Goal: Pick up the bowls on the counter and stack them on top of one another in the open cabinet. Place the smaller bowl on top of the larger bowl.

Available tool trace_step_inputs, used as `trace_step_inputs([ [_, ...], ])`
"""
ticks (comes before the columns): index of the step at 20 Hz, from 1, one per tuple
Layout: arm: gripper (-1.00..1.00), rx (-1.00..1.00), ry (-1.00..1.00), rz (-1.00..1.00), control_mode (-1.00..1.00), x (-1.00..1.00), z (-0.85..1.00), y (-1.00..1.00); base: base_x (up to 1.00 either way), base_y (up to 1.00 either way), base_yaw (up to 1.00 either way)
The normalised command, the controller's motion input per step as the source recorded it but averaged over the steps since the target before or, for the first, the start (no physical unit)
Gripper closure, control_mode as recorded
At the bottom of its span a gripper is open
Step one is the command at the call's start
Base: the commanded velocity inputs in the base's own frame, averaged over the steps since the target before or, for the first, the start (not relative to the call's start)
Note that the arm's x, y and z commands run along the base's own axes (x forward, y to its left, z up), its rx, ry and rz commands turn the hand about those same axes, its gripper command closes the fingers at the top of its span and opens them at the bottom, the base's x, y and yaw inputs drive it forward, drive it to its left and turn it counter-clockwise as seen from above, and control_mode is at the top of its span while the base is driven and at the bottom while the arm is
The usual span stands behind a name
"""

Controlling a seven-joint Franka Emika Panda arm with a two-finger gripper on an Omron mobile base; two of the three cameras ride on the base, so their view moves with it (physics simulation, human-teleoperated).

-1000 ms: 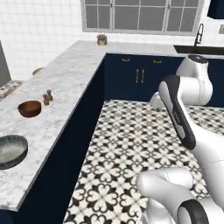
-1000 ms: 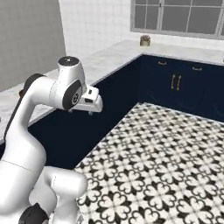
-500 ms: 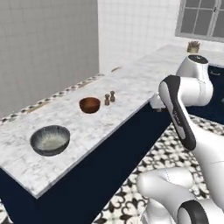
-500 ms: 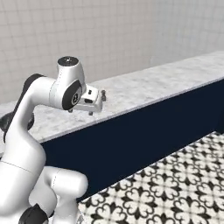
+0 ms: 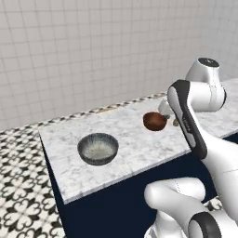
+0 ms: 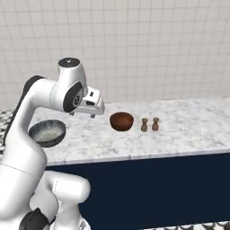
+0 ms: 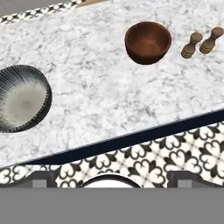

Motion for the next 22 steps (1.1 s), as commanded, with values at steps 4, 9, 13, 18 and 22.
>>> trace_step_inputs([
  [4,-1.0,0.0,0.0,0.0,1.0,0.0,0.0,0.0,0.08,-0.05,0.32],
  [9,-1.0,0.0,0.0,0.0,1.0,0.0,0.0,0.0,0.16,0.01,0.03],
  [13,-1.0,0.0,0.0,0.0,1.0,0.0,0.0,0.0,0.24,0.0,0.32],
  [18,-1.0,0.0,0.0,0.0,1.0,0.0,0.0,0.0,0.38,-0.45,0.25],
  [22,-1.0,0.0,0.0,0.0,1.0,0.0,0.0,0.0,0.64,-0.72,0.27],
])
